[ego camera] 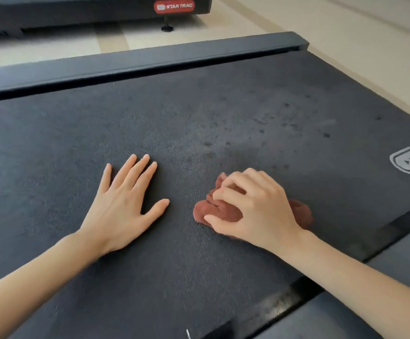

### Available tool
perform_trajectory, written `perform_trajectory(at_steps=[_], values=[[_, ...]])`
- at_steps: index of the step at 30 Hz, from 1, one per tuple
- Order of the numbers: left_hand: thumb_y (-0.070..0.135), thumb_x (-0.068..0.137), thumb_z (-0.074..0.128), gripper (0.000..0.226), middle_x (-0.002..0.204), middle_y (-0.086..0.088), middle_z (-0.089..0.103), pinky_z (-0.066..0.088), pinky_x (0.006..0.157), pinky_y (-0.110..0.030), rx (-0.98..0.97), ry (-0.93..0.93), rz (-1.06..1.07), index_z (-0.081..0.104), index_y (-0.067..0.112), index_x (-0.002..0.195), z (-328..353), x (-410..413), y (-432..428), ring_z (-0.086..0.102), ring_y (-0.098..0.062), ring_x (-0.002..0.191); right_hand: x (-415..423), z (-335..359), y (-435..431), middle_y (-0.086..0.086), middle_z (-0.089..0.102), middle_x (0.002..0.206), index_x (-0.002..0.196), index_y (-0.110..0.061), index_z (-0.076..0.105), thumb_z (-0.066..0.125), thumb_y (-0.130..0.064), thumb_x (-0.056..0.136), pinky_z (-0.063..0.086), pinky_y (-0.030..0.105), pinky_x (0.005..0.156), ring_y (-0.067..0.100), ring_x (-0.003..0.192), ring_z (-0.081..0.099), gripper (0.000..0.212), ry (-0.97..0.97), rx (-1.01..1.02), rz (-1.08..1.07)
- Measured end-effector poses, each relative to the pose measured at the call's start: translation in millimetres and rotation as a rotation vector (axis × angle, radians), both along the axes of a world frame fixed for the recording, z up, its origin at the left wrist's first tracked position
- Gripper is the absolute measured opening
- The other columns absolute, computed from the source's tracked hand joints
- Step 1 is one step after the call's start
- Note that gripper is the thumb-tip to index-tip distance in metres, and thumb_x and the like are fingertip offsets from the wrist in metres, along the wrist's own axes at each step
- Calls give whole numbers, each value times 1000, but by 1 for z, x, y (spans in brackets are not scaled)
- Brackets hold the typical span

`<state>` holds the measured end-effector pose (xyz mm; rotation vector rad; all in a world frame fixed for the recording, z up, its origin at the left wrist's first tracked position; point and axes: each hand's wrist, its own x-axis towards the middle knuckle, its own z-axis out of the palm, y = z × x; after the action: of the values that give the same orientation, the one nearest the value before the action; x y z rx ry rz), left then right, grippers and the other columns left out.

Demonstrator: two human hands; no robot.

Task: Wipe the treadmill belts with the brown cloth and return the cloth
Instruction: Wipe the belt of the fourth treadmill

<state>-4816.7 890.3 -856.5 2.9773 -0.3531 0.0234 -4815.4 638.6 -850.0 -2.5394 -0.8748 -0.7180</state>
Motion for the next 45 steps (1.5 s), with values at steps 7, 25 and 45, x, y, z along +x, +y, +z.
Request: perform_trajectory(at_steps=[7, 25, 45], values=[[64, 84, 23, 79, 153, -3, 25, 15, 114, -56, -22, -44, -29, 33, 14, 144, 1, 0, 0, 13, -21, 144, 141, 11, 47, -6, 62, 82, 79, -28, 66, 65, -54, 71, 32, 24, 66, 18, 79, 56, 26, 126, -55, -171], [73, 75, -1, 90, 158, 4, 0, -7, 117, -43, -29, 31, -127, 8, 23, 150, 9, 43, -53, -9, -16, 144, -23, 10, -75, -2, 63, 80, 78, -20, 71, 64, -49, 74, 48, 31, 63, 21, 68, 57, 31, 50, -114, -248], [68, 83, 7, 88, 158, -10, 1, 0, 117, -48, 90, -44, -179, 9, 10, 149, -5, 63, -110, -5, -29, 144, 49, 13, -71, -3, 61, 87, 86, -27, 67, 62, -54, 78, 37, 27, 71, 19, 81, 57, 28, 183, -93, -601]])
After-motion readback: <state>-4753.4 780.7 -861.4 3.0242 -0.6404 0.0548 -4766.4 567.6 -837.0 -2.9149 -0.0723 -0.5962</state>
